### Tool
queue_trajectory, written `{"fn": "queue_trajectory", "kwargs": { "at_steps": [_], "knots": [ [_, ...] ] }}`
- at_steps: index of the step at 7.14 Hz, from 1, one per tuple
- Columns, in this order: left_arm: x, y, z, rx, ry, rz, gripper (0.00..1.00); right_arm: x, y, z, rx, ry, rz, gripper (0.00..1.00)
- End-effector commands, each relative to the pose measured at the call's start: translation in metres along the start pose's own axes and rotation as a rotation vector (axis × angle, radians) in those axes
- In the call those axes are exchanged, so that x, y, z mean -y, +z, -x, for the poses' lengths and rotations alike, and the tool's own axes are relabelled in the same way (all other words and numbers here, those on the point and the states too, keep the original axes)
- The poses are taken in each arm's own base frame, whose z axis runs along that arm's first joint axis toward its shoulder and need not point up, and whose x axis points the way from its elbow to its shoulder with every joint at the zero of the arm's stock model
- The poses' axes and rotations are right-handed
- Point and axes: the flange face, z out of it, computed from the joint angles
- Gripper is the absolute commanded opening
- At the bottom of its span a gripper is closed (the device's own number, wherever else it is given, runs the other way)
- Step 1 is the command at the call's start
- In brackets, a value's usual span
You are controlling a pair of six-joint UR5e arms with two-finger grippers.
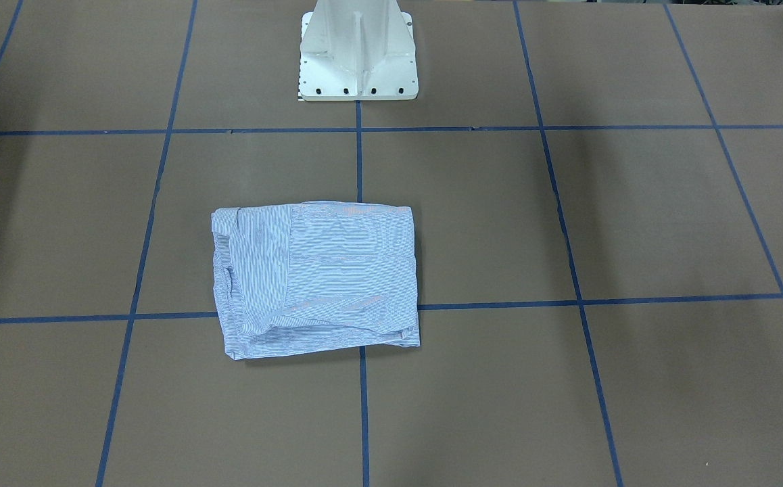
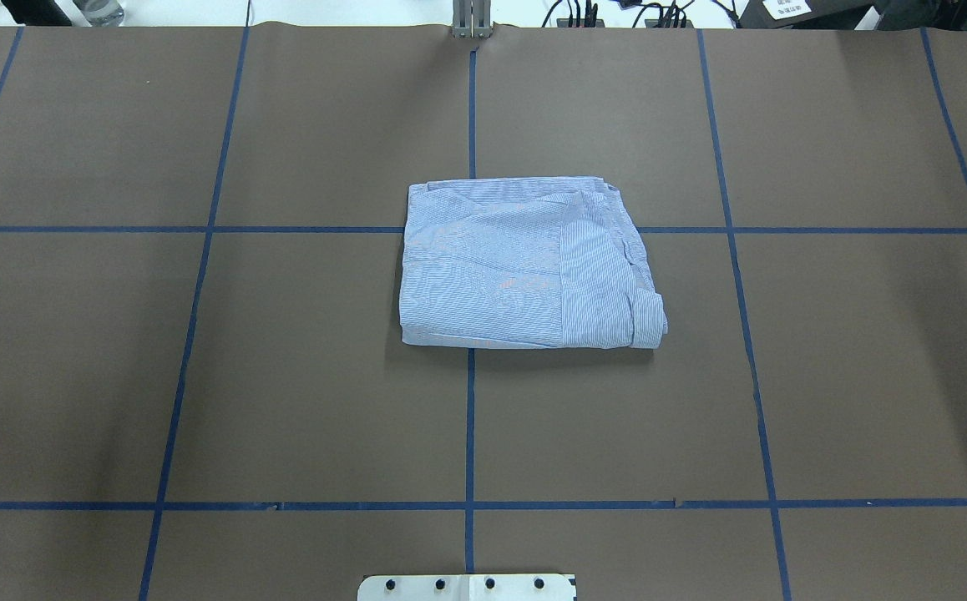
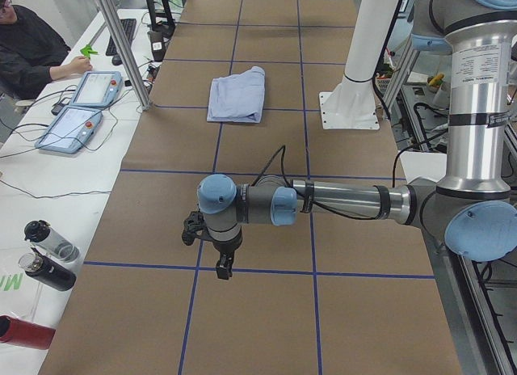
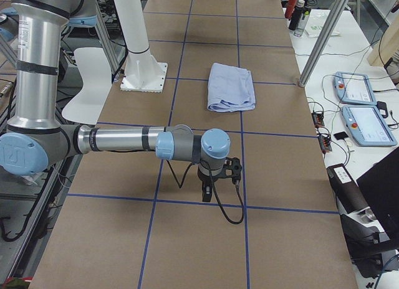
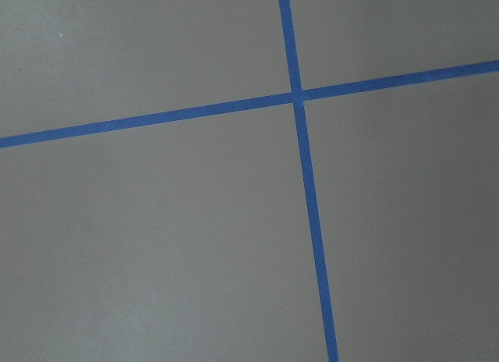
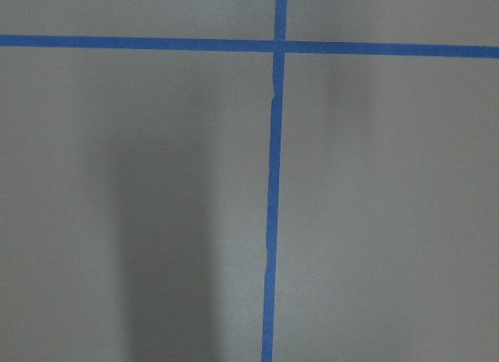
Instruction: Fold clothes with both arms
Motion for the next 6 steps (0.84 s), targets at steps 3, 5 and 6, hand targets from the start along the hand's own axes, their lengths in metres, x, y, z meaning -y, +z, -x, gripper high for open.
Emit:
{"fn": "queue_trajectory", "kwargs": {
  "at_steps": [3,5,6],
  "knots": [
    [-0.0018,0.0014,0.0012,0.001,0.001,0.003,1.00,0.0007,-0.0005,0.0003,-0.001,-0.001,-0.001,1.00],
    [-0.0015,0.0031,0.0020,-0.007,-0.005,0.006,1.00,0.0028,-0.0019,0.0017,-0.001,-0.004,-0.004,1.00],
    [-0.0008,0.0019,-0.0018,-0.035,-0.009,0.000,1.00,0.0042,-0.0029,0.0027,-0.001,-0.007,-0.006,1.00]
  ]
}}
